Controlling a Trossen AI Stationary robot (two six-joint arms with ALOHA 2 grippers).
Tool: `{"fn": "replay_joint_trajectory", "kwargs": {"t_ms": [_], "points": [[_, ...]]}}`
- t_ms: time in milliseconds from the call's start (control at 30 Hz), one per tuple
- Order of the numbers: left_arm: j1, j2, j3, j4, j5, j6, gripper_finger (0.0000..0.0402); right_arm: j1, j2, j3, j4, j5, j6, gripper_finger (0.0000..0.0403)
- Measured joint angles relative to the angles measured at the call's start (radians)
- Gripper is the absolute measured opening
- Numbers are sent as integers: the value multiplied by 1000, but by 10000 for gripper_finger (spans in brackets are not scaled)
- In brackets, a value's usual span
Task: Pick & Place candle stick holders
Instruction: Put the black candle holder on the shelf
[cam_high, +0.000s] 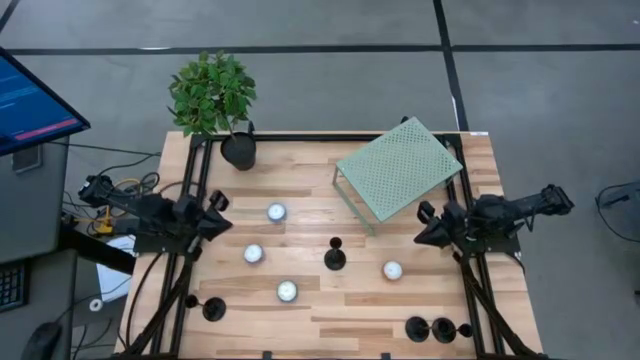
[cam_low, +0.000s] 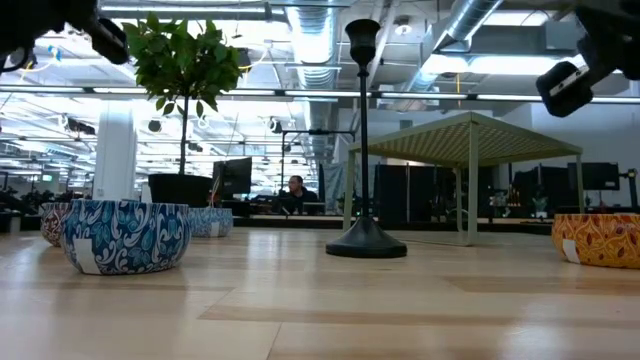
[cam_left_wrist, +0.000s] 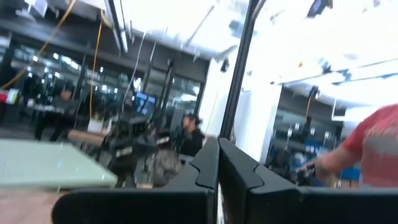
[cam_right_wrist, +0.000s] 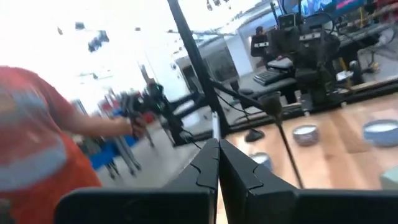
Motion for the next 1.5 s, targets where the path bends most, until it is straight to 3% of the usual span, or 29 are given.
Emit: {"fn": "replay_joint_trajectory", "kwargs": {"t_ms": [500, 667, 767, 933, 1067, 1233, 1500], "points": [[0, 4, 0, 148, -32, -36, 8, 0, 0, 14, 649, 83, -12, 0], [0, 6, 0, 178, -64, -83, 8, 0, 0, 15, 734, 96, -12, 0], [0, 6, 0, 196, -113, -103, 8, 0, 0, 32, 719, 184, -15, 1], [0, 32, 18, 201, -195, -105, 8, -1, 26, 160, 470, 223, -101, 31], [0, 138, 77, 200, -234, -106, 4, -1, 85, 355, 158, 238, -172, 71], [0, 328, 189, 199, -237, -106, 4, -1, 234, 634, -283, 263, -196, 111], [0, 519, 339, 200, -256, -105, 4, -1, 473, 1052, -767, 263, -217, 187]]}}
